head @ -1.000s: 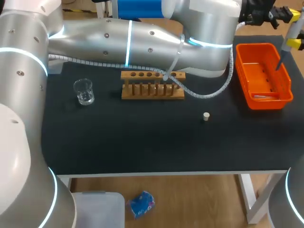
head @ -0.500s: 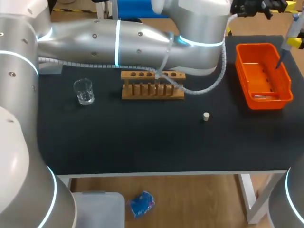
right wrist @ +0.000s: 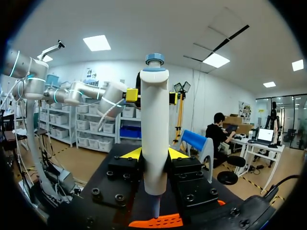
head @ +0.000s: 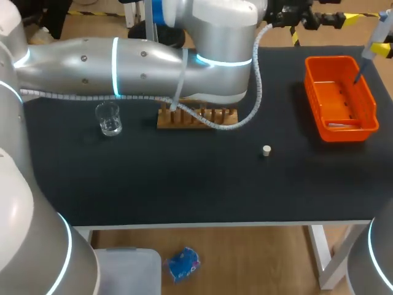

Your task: Invert the test tube, pick up the pipette, mount the tip to pipette, aspirate from beaker and dispense into the tube, eject the tip, return the pipette, and cap with the stopper.

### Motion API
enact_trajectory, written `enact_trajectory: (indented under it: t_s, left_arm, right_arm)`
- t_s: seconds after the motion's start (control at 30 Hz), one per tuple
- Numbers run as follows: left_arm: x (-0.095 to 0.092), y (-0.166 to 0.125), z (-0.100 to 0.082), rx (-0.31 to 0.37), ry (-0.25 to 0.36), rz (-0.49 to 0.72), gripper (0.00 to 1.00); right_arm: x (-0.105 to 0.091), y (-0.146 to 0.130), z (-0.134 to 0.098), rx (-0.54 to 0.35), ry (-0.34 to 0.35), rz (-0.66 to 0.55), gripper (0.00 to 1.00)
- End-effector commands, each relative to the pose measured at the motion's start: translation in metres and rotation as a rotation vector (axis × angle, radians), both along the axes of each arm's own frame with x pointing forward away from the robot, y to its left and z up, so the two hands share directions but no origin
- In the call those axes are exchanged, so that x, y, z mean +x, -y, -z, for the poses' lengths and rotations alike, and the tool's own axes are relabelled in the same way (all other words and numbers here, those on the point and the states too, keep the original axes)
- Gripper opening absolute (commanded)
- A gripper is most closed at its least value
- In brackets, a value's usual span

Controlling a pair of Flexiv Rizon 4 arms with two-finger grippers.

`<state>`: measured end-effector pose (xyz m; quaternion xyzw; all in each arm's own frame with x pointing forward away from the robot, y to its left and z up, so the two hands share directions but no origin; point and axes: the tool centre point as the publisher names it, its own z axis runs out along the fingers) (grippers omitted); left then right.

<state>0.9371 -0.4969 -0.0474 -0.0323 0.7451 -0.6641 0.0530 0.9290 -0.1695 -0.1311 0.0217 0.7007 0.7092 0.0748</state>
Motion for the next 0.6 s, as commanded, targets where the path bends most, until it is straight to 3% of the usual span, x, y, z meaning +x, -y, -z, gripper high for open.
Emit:
enact_trajectory:
  t_s: [0.03,0.33,0.37,0.43,0.5,0.53,0.6]
  left_arm:
    - [-0.005,-0.005,0.003,-0.334,0.041,-0.002,1.00]
    - [-0.005,-0.005,0.003,-0.334,0.041,-0.002,1.00]
    - [-0.007,-0.009,0.001,-0.344,0.028,0.005,1.00]
    - [-0.009,-0.022,-0.003,-0.337,0.068,0.000,1.00]
    - [-0.014,-0.034,-0.006,-0.371,0.068,0.014,1.00]
    - [-0.017,-0.044,-0.007,-0.346,0.101,0.002,1.00]
    - [-0.023,-0.059,-0.008,-0.346,0.109,0.007,1.00]
  right_arm:
    - [-0.001,0.000,-0.001,-0.004,-0.001,0.002,0.00]
    - [-0.001,0.000,-0.001,-0.004,-0.001,0.002,0.00]
    - [-0.004,-0.003,-0.002,-0.008,0.000,-0.003,0.00]
    - [-0.007,-0.010,-0.002,-0.006,-0.001,-0.023,0.00]
    - [-0.009,-0.016,-0.002,-0.008,0.003,-0.024,0.00]
    - [-0.012,-0.022,-0.003,-0.001,0.010,-0.037,0.00]
    - [-0.017,-0.031,-0.005,0.002,0.019,-0.050,0.00]
